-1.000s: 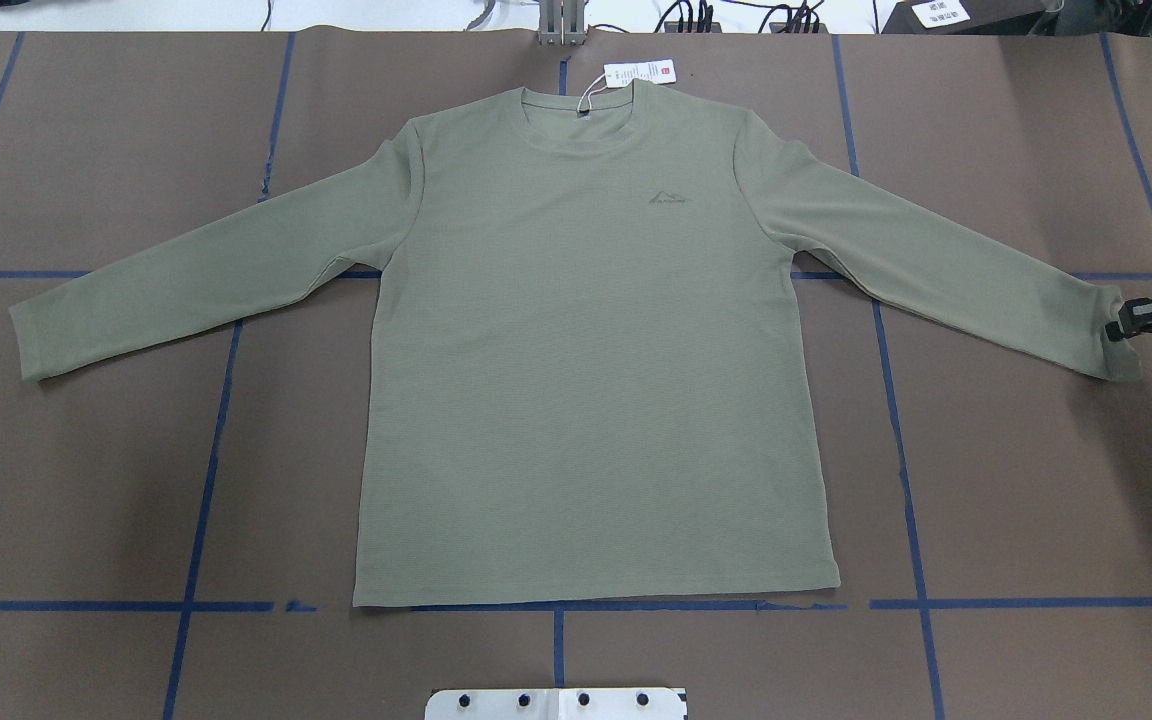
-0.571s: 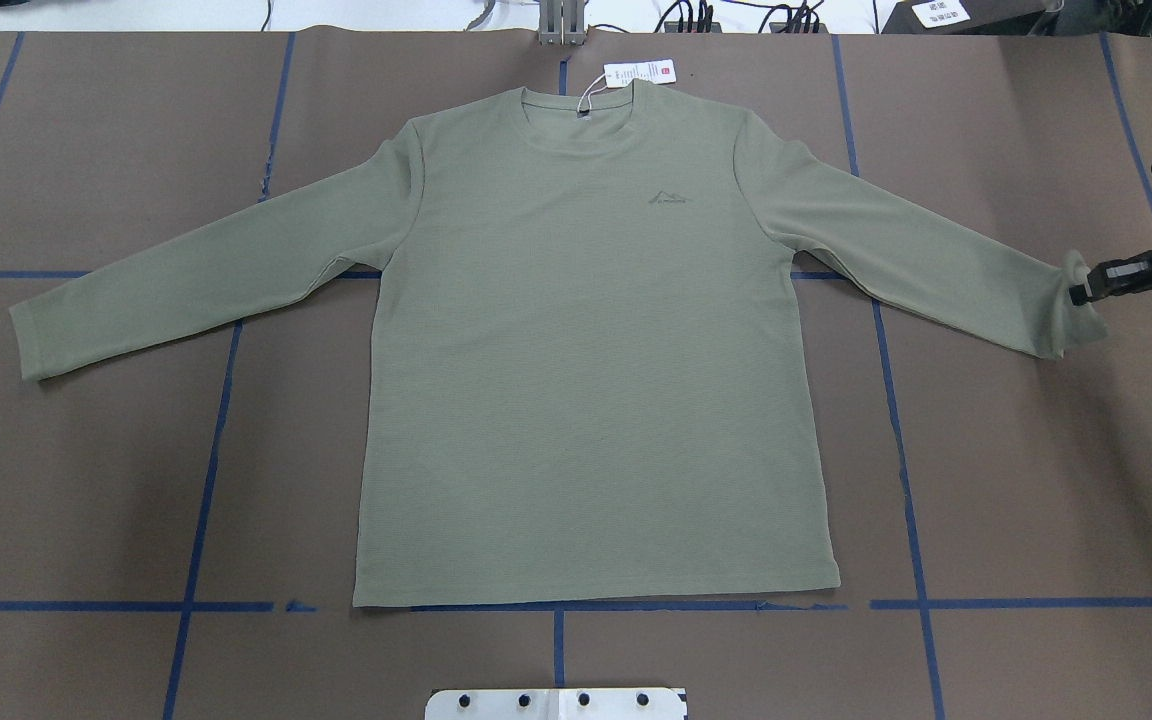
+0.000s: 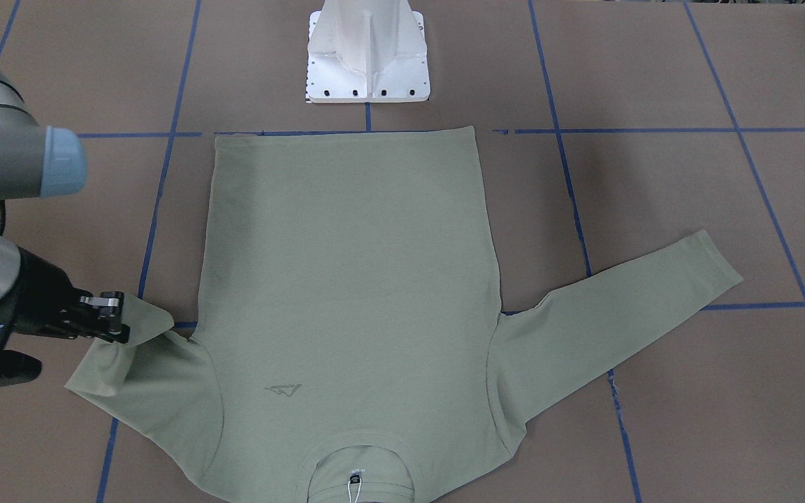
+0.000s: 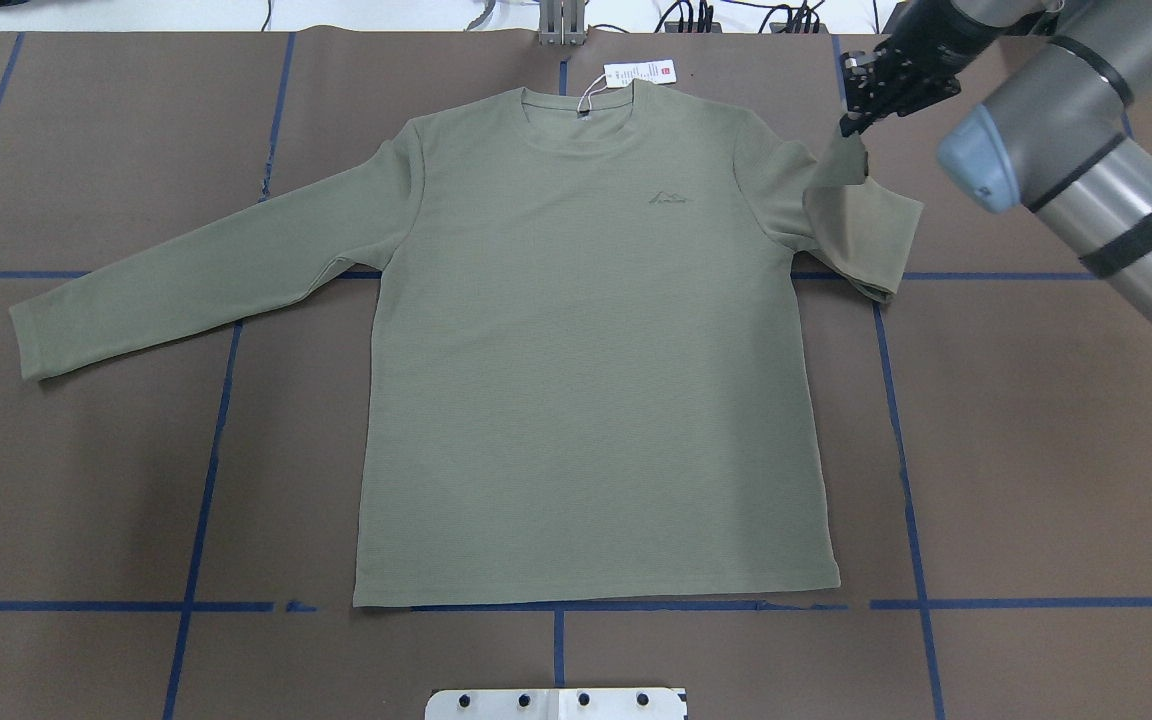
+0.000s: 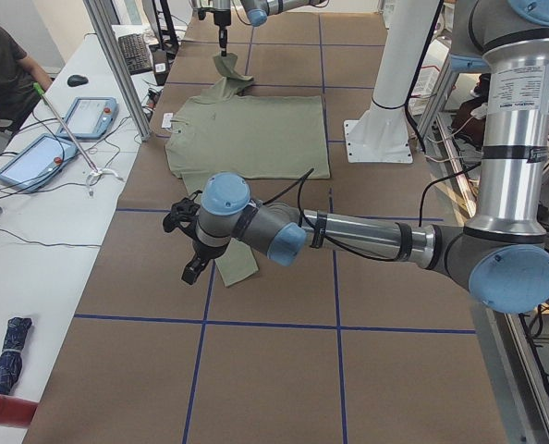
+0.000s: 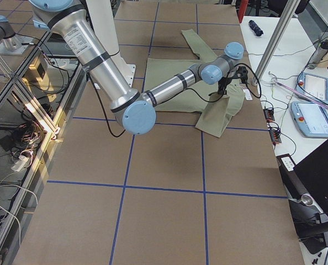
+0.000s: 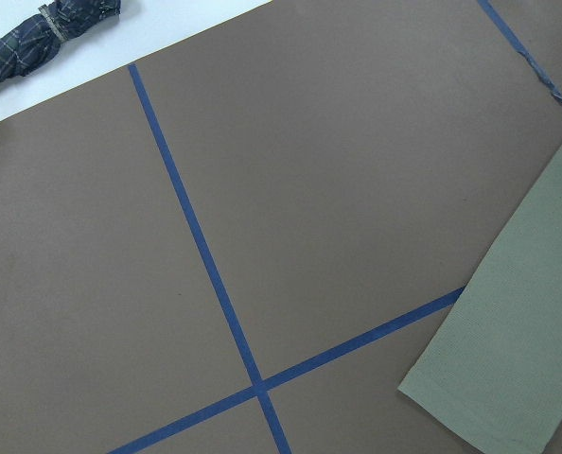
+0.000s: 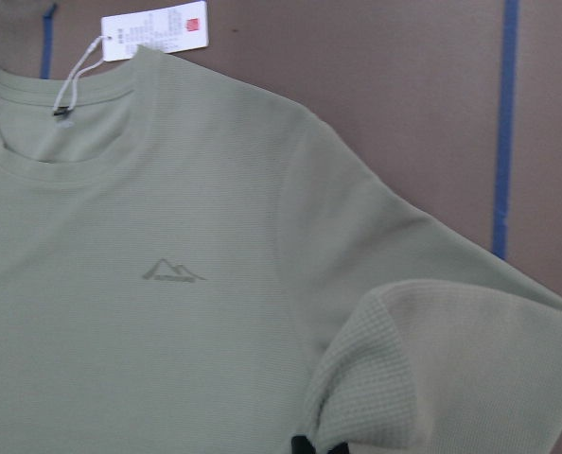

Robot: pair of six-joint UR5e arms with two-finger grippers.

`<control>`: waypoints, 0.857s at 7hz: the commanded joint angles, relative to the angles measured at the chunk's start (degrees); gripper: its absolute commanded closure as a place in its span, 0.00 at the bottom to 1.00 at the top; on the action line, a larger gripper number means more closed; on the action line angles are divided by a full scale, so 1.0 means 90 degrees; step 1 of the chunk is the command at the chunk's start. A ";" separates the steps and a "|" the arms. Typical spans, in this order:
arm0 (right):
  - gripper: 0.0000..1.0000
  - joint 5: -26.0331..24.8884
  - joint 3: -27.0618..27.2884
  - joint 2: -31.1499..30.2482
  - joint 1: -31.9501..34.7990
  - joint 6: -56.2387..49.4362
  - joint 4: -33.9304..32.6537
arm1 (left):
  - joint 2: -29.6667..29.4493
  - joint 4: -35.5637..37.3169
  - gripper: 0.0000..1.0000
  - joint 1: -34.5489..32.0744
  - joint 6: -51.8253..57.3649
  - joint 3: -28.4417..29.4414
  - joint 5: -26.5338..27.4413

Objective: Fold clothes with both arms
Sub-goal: 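Carry the grasped sleeve with the right gripper across the shirt body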

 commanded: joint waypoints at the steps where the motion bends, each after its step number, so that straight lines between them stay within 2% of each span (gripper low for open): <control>1: 1.00 -0.0438 -0.0511 0.1372 -0.0556 0.0310 -0.0681 | 0.0012 0.0005 0.01 0.0000 0.0000 -0.0026 -0.0073; 2: 1.00 -0.0876 -0.0736 0.2074 -0.1032 0.1106 -0.0692 | 0.0012 0.0005 0.01 0.0000 0.0000 -0.0017 -0.0073; 3: 1.00 -0.1315 -0.0796 0.2409 -0.1530 0.1588 -0.0692 | 0.0012 0.0005 0.01 0.0000 0.0000 0.0003 -0.0073; 4: 1.00 -0.2016 -0.0952 0.2558 -0.1990 0.1776 -0.0682 | 0.0041 -0.0015 0.01 -0.0010 0.0000 0.0003 -0.0073; 6: 1.00 -0.2654 -0.1080 0.2589 -0.2510 0.1934 -0.0663 | 0.0090 -0.0034 0.01 -0.0010 0.0000 -0.0017 -0.0073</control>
